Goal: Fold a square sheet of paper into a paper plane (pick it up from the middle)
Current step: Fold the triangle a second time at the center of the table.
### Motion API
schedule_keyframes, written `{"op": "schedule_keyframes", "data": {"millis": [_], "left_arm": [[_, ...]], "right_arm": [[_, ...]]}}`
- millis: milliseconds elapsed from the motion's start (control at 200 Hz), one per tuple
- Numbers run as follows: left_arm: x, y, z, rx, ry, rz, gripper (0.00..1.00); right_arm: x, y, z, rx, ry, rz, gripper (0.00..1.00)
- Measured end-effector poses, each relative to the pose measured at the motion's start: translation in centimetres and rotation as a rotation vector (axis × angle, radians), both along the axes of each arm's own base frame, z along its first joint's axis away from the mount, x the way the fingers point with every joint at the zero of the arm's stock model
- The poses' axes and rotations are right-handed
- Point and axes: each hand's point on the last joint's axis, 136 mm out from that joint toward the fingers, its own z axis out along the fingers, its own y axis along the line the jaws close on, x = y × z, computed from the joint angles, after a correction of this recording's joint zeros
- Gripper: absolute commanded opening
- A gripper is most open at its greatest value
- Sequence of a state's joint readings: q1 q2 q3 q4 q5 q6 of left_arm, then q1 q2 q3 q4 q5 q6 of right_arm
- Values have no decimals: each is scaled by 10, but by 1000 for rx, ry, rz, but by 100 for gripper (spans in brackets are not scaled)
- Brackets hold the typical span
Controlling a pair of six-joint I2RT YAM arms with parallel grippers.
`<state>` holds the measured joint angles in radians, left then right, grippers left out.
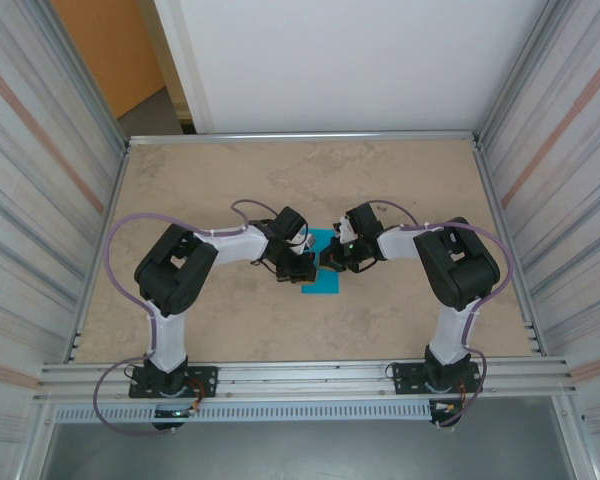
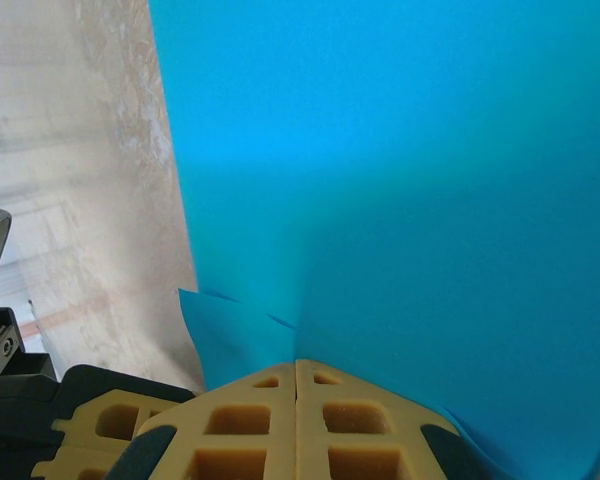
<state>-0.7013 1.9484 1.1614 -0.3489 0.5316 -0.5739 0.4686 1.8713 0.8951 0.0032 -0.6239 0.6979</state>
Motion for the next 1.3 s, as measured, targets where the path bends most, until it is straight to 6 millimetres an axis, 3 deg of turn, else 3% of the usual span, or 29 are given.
{"op": "schedule_keyframes", "data": {"millis": [461,757,1002,1298], "left_arm": [[-18,19,-1,47,-4,-63,0],[-35,47,5,136,-15,-83,0],[-12,26,34,13,-119,-15,0],[-6,18,12,11,-68,35,0]], "right_arm": [[0,1,-1,1,4,2,3],[0,1,0,1,3,1,3],[1,1,1,1,2,1,4],[2,2,3,-7,12,-3,8]]}}
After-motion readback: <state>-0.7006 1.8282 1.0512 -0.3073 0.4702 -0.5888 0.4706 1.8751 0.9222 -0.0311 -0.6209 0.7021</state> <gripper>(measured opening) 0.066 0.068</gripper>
